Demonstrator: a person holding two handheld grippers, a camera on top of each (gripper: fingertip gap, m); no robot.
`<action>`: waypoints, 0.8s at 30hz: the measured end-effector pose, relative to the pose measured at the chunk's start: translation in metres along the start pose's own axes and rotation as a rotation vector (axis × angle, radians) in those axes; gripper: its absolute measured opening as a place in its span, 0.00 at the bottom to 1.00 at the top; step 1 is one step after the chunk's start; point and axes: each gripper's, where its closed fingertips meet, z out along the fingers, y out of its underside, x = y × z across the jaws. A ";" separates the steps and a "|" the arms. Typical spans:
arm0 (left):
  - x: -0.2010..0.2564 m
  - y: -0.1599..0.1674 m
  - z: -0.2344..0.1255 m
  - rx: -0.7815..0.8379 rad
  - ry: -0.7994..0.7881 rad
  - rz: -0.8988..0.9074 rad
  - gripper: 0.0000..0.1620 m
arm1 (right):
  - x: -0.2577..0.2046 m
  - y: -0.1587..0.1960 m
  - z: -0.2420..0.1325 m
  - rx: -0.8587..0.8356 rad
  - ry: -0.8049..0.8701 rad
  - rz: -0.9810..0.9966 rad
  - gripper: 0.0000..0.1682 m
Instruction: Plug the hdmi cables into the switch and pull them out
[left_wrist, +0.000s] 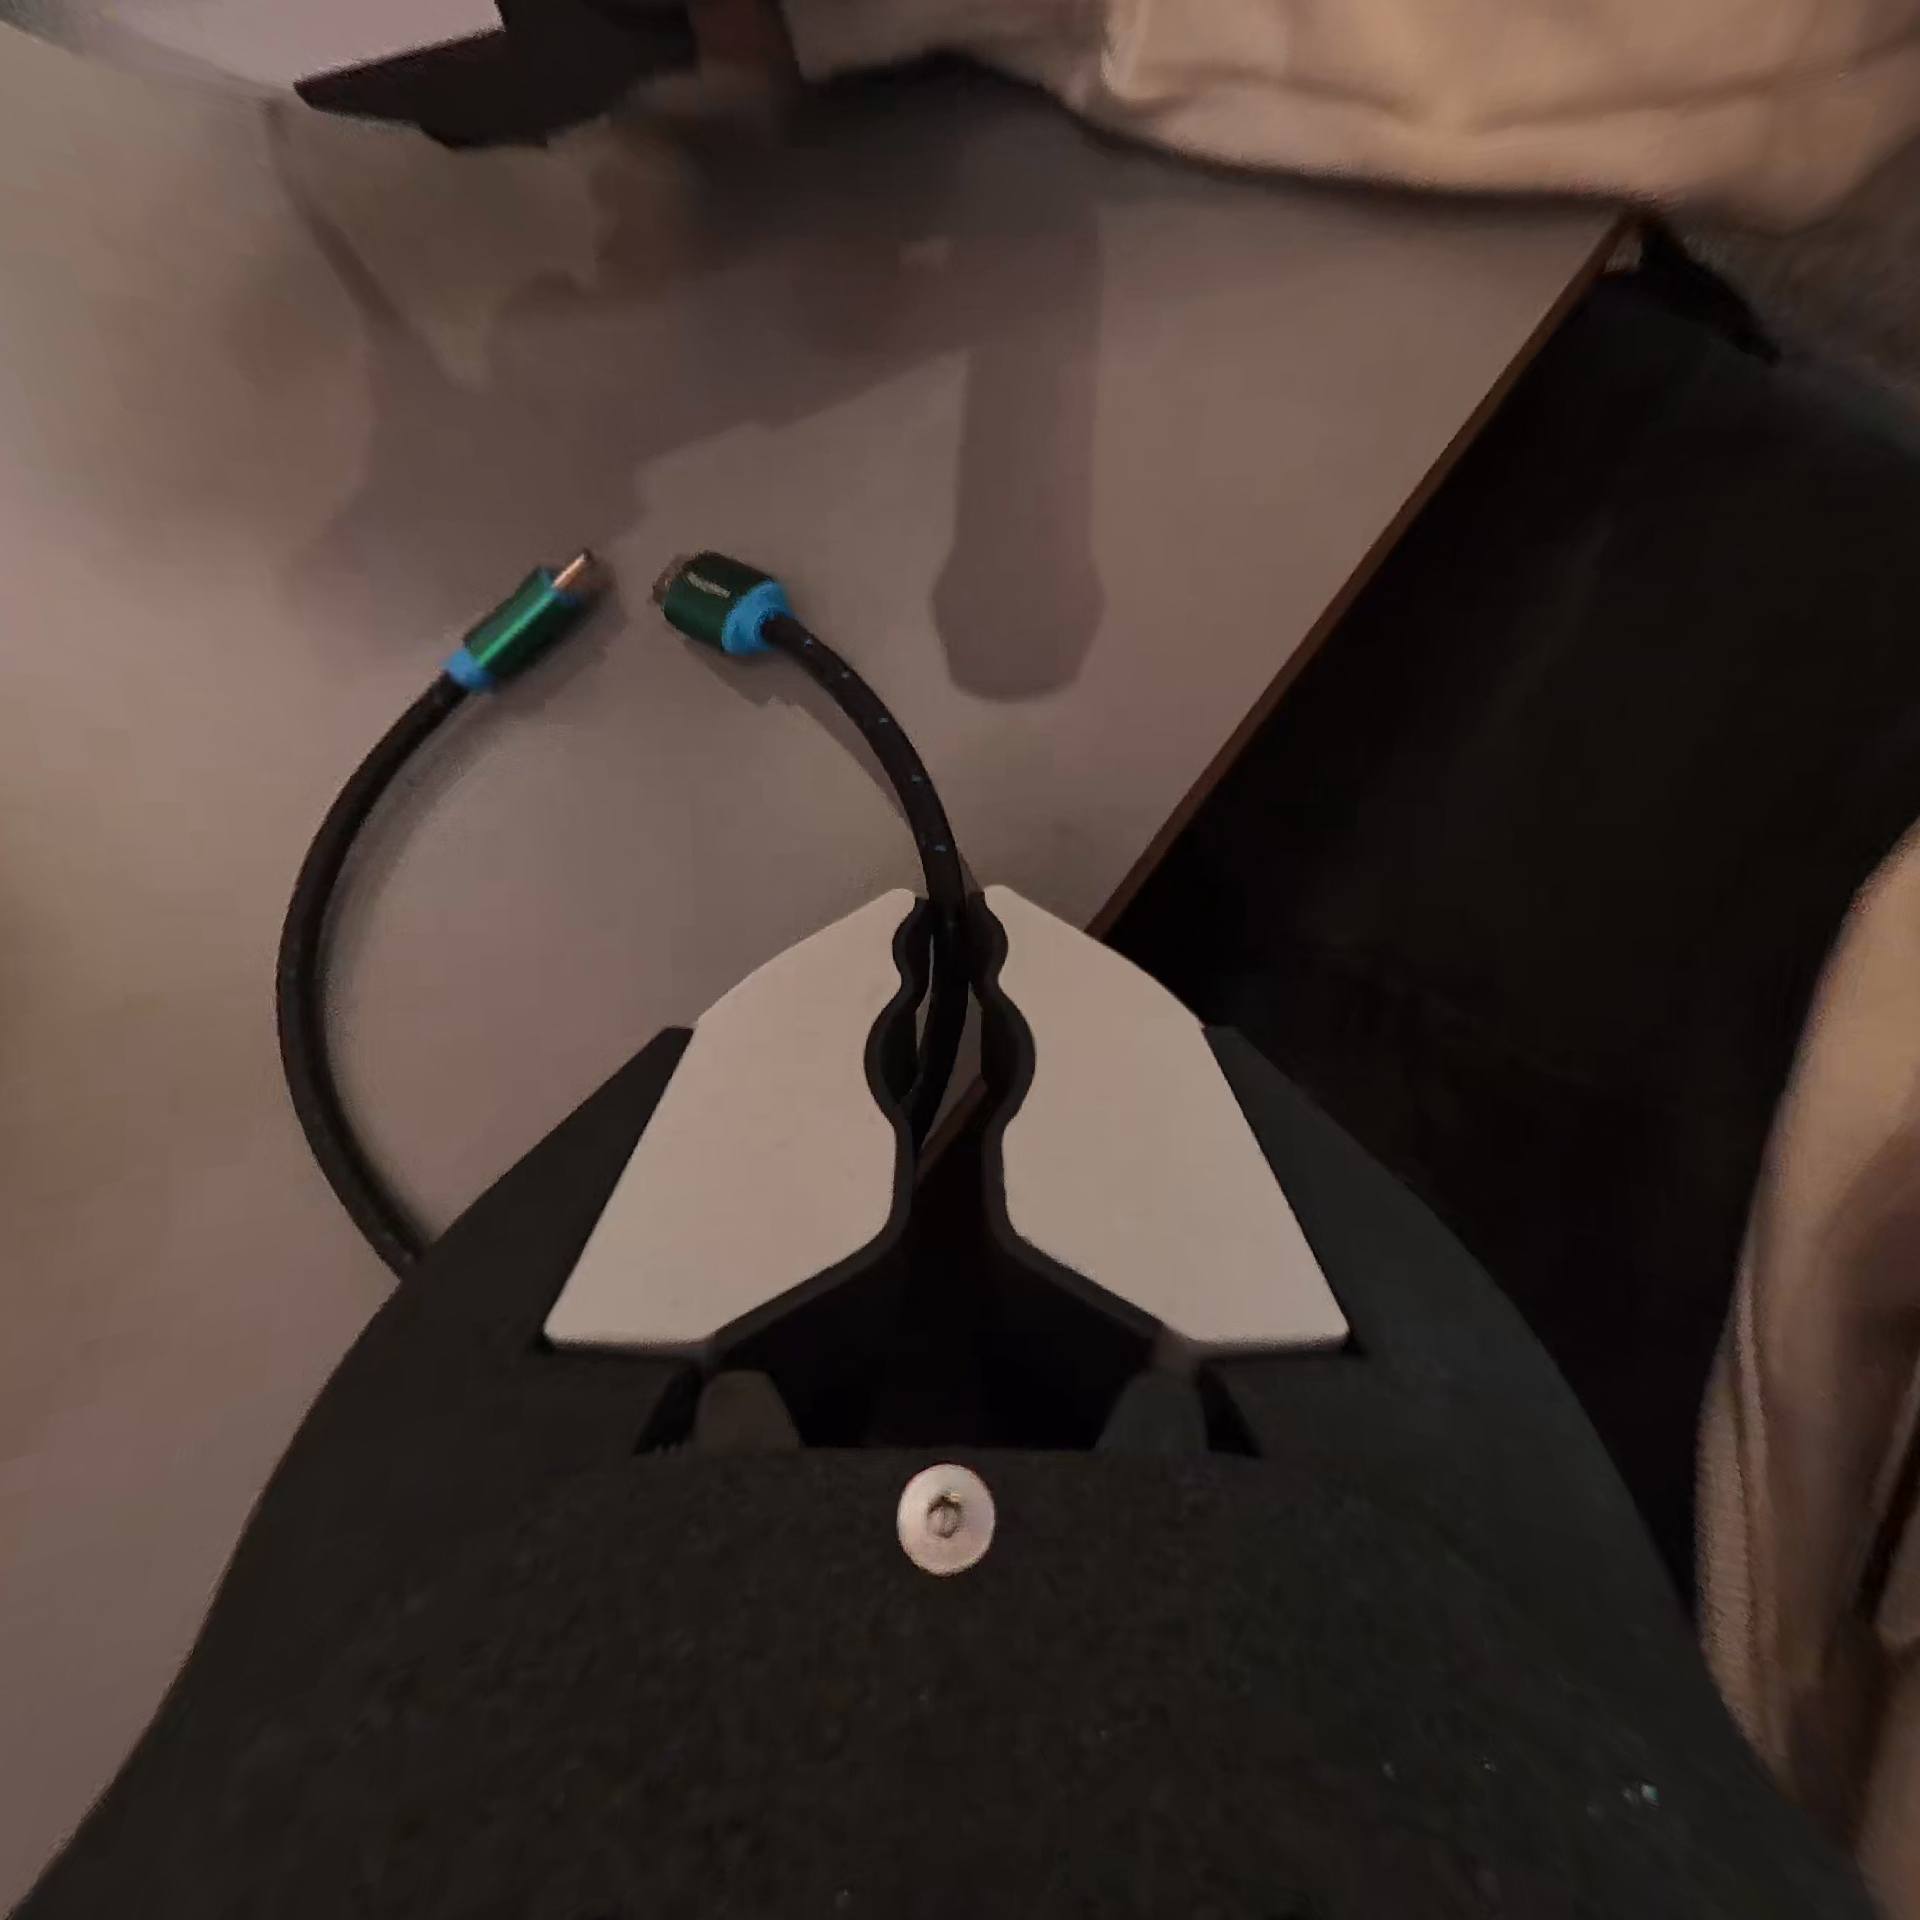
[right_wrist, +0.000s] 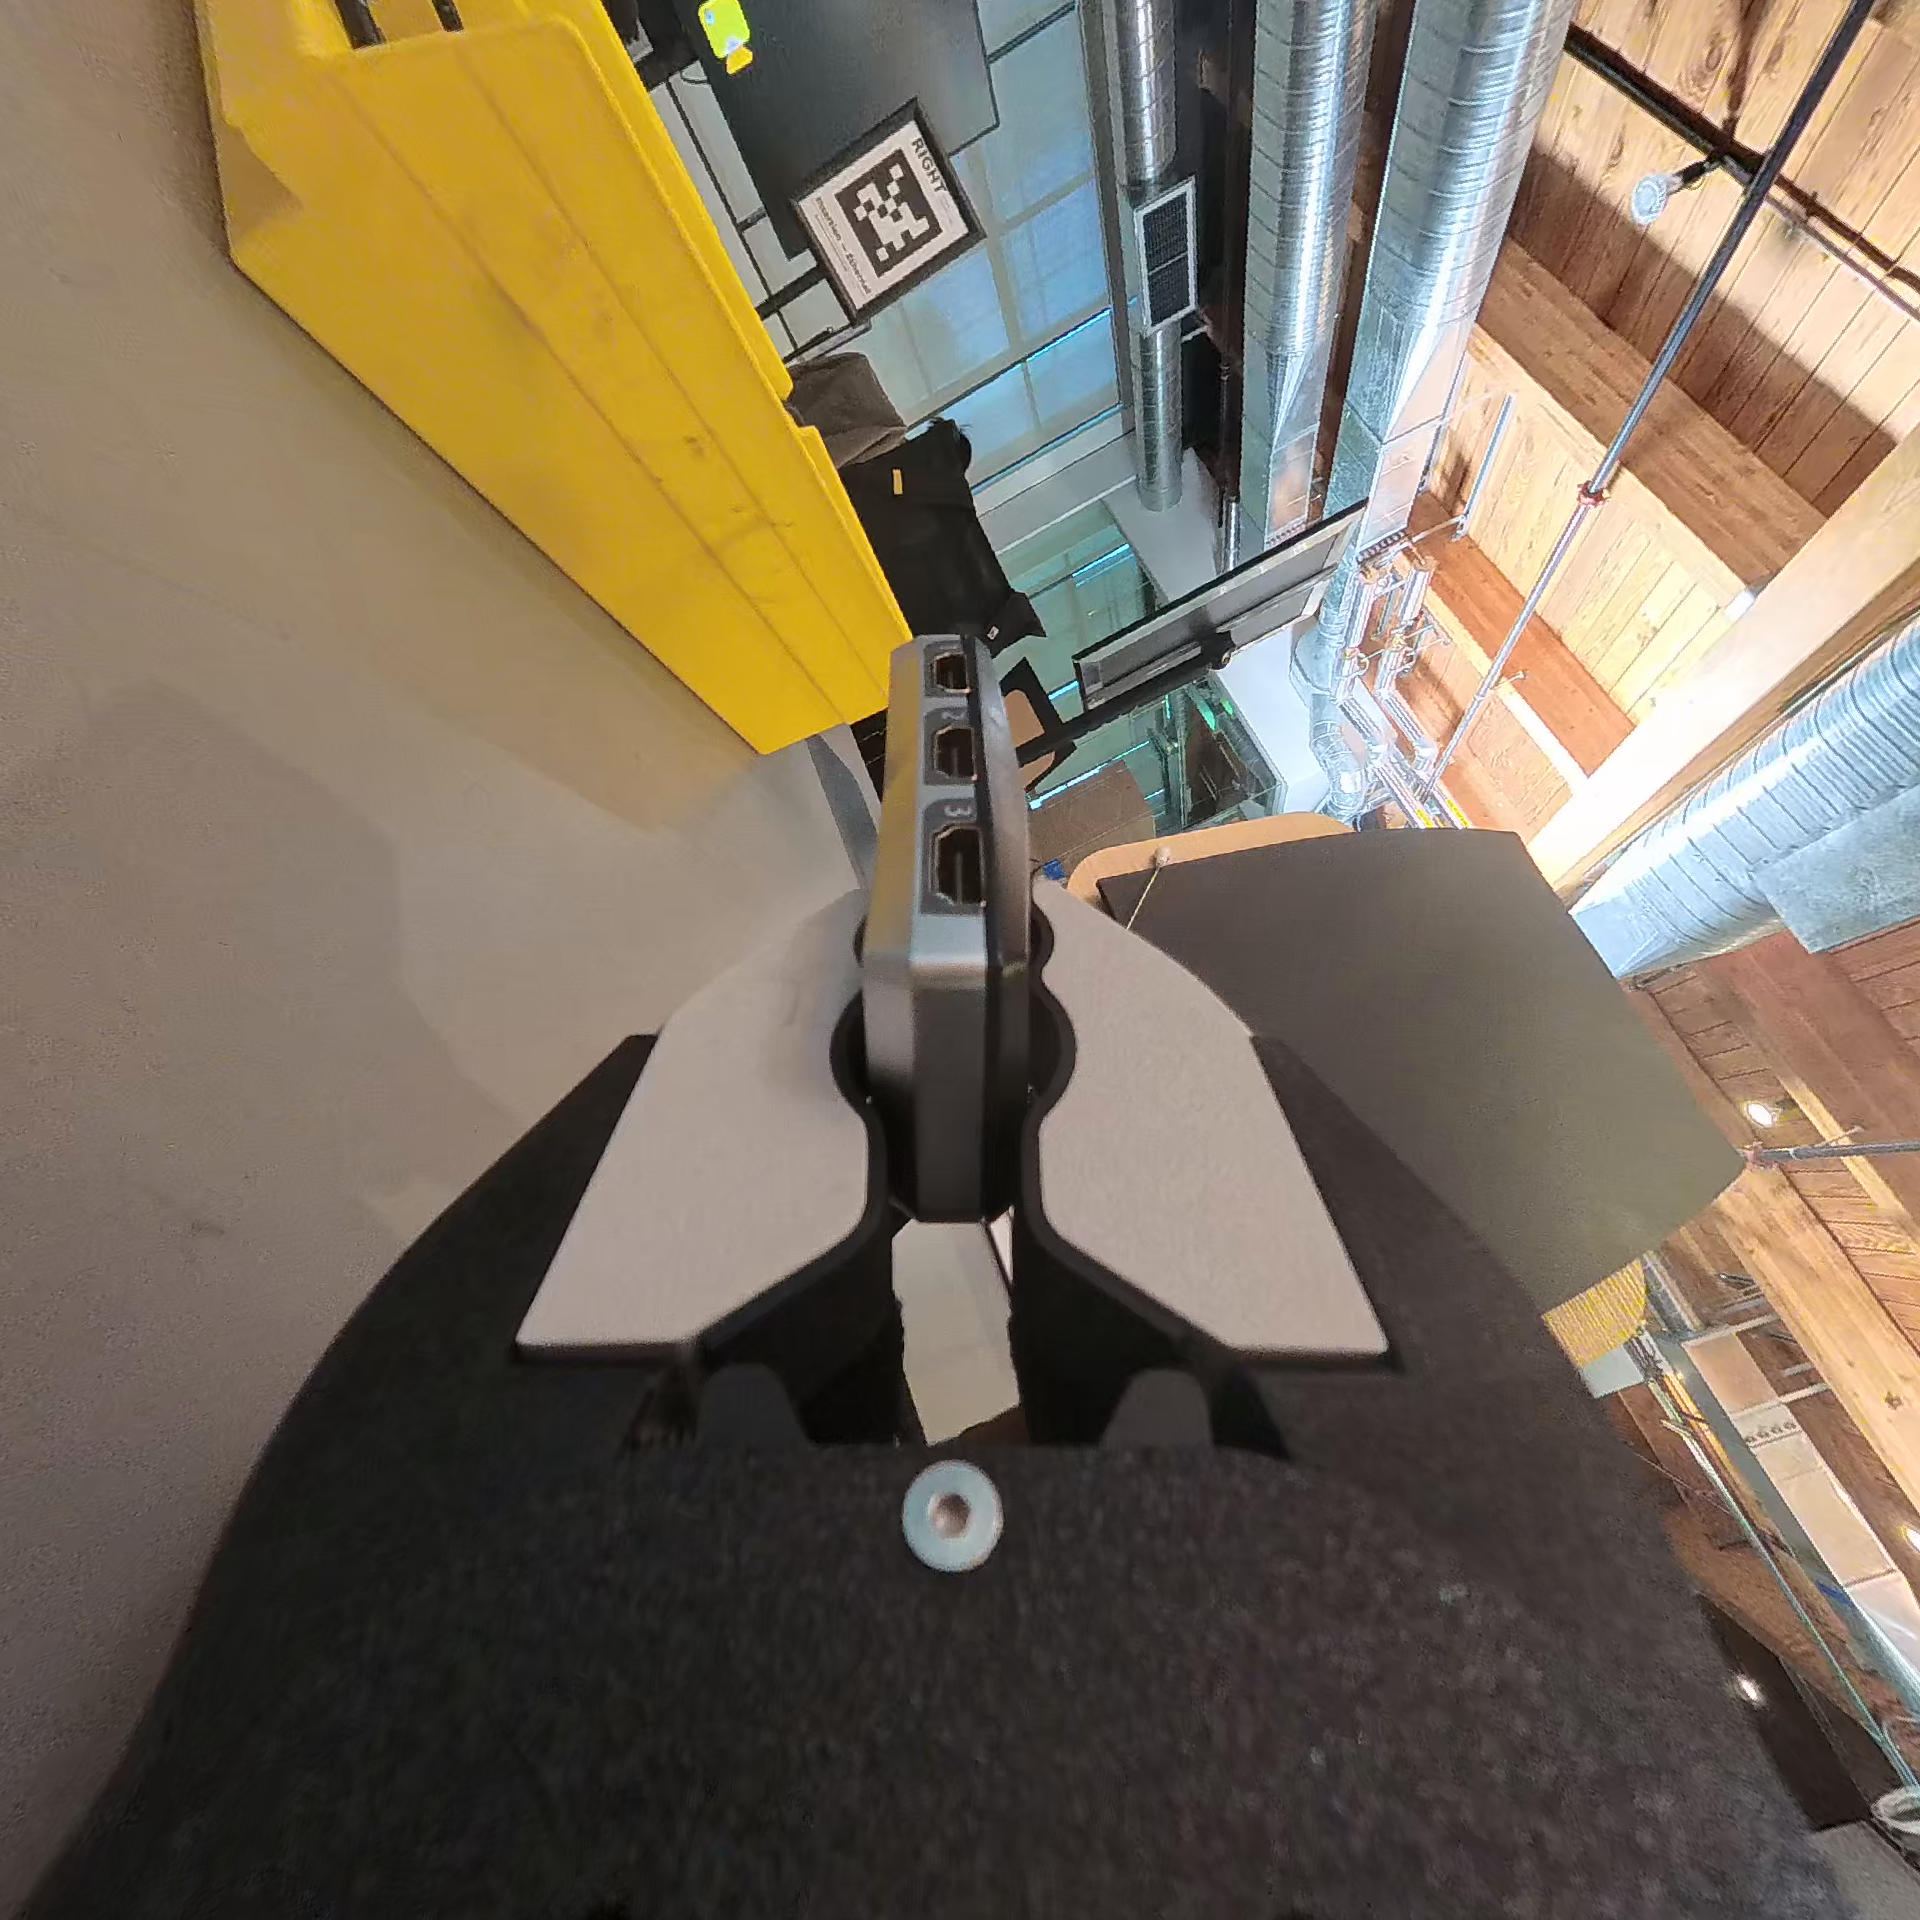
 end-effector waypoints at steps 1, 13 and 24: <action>0.001 0.004 -0.001 -0.010 0.016 -0.012 0.04 | 0.000 0.000 0.000 -0.002 -0.002 0.002 0.14; -0.013 -0.012 -0.011 0.085 0.001 -0.257 0.16 | -0.004 0.001 0.002 -0.014 -0.018 -0.006 0.14; -0.071 -0.039 0.017 0.017 0.124 0.026 0.16 | -0.004 0.001 0.002 -0.014 -0.020 0.004 0.13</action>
